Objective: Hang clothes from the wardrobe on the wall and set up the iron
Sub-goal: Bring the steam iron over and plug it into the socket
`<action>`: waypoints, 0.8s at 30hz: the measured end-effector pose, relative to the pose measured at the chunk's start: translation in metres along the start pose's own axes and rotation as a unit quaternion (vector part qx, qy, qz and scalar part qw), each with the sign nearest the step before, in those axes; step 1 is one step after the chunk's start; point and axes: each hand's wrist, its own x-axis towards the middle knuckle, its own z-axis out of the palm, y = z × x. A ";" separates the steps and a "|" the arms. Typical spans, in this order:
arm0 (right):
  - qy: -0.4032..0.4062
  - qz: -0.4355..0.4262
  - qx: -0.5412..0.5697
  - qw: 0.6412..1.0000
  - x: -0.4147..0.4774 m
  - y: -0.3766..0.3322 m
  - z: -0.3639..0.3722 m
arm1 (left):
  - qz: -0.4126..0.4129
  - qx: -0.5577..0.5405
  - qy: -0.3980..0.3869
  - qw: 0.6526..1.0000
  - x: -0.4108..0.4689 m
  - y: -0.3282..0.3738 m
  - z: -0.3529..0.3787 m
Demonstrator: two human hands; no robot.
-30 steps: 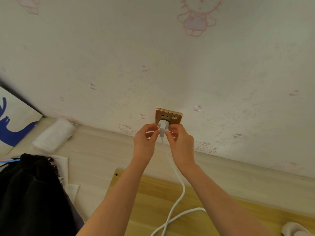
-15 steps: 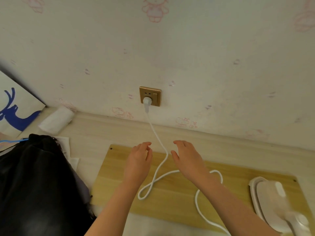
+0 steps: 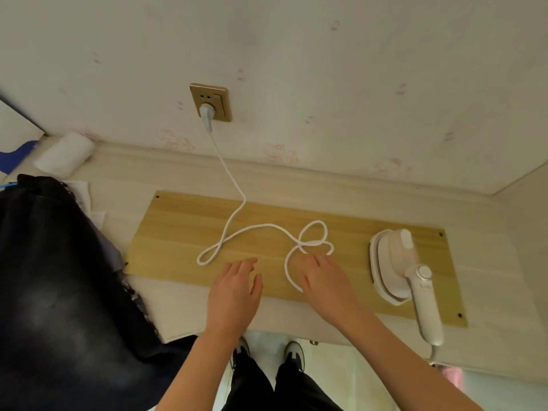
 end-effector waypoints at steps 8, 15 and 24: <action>0.006 0.050 0.001 0.999 -0.069 0.004 0.021 | 0.066 0.000 -0.027 0.997 -0.049 0.014 0.009; 0.023 0.115 0.017 0.993 -0.133 -0.029 0.049 | 0.144 0.008 -0.047 0.988 -0.095 -0.009 -0.006; 0.052 0.206 0.042 0.976 -0.251 -0.090 0.086 | 0.188 0.011 -0.109 0.976 -0.182 -0.037 -0.040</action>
